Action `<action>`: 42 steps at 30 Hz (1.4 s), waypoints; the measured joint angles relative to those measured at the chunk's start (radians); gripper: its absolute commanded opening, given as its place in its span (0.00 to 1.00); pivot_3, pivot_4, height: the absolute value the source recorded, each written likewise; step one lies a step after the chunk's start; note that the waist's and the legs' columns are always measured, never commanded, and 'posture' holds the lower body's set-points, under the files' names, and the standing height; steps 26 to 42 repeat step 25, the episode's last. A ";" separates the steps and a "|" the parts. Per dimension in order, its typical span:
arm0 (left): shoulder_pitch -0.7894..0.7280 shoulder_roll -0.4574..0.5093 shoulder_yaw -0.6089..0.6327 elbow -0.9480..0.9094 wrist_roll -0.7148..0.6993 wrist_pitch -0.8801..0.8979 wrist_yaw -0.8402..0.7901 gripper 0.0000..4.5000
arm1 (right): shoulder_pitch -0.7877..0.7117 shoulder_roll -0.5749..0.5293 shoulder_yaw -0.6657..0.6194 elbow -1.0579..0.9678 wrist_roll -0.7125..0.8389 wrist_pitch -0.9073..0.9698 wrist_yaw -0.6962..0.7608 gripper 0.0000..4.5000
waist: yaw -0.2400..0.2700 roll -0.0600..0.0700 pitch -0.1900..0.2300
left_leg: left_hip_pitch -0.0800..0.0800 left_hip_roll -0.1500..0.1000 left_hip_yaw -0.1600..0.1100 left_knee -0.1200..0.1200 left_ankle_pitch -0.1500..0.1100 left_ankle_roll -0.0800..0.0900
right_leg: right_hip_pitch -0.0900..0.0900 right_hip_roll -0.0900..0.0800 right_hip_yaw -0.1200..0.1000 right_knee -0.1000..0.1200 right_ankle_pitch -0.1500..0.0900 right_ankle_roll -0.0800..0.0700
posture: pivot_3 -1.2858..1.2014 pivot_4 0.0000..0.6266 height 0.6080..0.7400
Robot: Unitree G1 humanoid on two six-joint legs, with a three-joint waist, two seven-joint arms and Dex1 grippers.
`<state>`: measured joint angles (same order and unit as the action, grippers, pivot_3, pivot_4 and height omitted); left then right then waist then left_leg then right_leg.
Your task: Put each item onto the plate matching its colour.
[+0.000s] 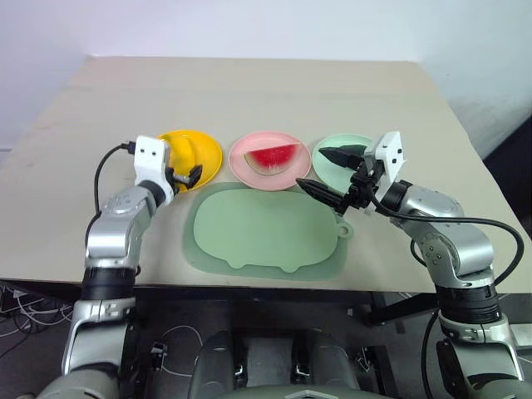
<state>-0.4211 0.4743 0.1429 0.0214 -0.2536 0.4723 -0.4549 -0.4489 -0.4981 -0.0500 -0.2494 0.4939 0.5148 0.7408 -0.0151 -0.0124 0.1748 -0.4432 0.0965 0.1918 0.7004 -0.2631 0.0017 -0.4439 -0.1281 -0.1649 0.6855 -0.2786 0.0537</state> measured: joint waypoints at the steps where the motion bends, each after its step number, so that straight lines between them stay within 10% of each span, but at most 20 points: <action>1: 0.039 0.014 0.001 -0.031 -0.014 -0.030 -0.045 1.00 | 0.001 0.000 0.000 -0.001 0.002 0.001 -0.001 1.00 | 0.002 0.000 0.000 | 0.000 0.000 0.000 0.000 0.000 0.000 | 0.000 0.000 0.000 0.000 0.000 0.000 | 0.52 0.24 0.66; 13: 0.230 0.064 0.084 -0.122 -0.152 -0.377 -0.370 1.00 | 0.060 0.003 -0.012 -0.006 0.047 0.002 0.017 1.00 | 0.004 0.000 0.000 | 0.000 0.000 0.000 0.000 -0.001 0.001 | 0.001 -0.001 -0.001 0.000 0.000 0.000 | 0.52 0.24 0.66; 42: 0.283 0.094 0.115 -0.153 -0.291 -0.324 -0.465 1.00 | 0.137 -0.030 -0.044 -0.009 0.069 -0.004 0.038 1.00 | 0.002 0.000 0.000 | 0.000 0.000 -0.001 0.000 -0.001 0.002 | 0.001 -0.001 -0.001 0.000 0.000 0.000 | 0.52 0.24 0.66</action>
